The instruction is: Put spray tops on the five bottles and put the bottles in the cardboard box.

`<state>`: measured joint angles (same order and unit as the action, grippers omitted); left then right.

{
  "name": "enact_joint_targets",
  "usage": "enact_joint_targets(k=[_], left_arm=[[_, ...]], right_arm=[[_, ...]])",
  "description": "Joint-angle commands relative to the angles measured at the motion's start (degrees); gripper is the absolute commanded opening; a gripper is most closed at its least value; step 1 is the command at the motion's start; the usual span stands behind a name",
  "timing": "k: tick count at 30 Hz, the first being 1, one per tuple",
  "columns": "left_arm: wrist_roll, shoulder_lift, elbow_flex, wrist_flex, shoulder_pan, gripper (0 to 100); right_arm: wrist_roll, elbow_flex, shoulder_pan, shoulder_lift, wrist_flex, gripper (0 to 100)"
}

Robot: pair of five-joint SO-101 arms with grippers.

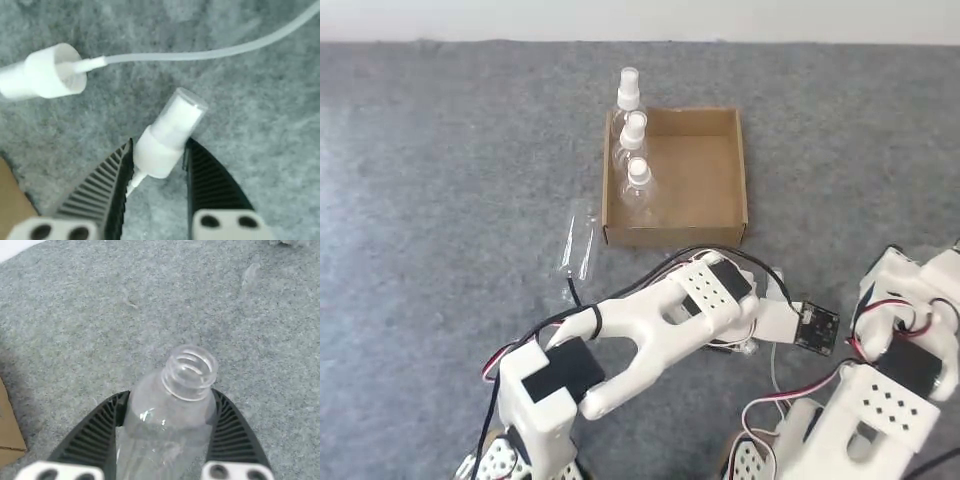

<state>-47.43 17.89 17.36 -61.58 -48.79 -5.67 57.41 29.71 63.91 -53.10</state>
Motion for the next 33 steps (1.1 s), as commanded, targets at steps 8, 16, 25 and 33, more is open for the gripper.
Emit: enact_joint_targets(k=[8, 16, 25, 33], left_arm=[[0.7, -3.69, -2.24, -8.7, -0.18, 5], [4.31, -3.78, -2.24, -10.64, 0.18, 5], [10.11, -3.78, -2.24, -14.33, 4.84, 1], [10.46, -3.78, -1.89, -18.11, 9.14, 1]], right_arm=[[-0.09, -1.14, 0.22, 1.36, 1.36, 10.0], [-0.09, -1.05, 0.31, 1.36, 1.36, 10.0], [-0.09, -1.05, 0.4, 1.36, 1.36, 10.0], [-0.09, -1.05, 0.4, 1.36, 1.36, 10.0]])
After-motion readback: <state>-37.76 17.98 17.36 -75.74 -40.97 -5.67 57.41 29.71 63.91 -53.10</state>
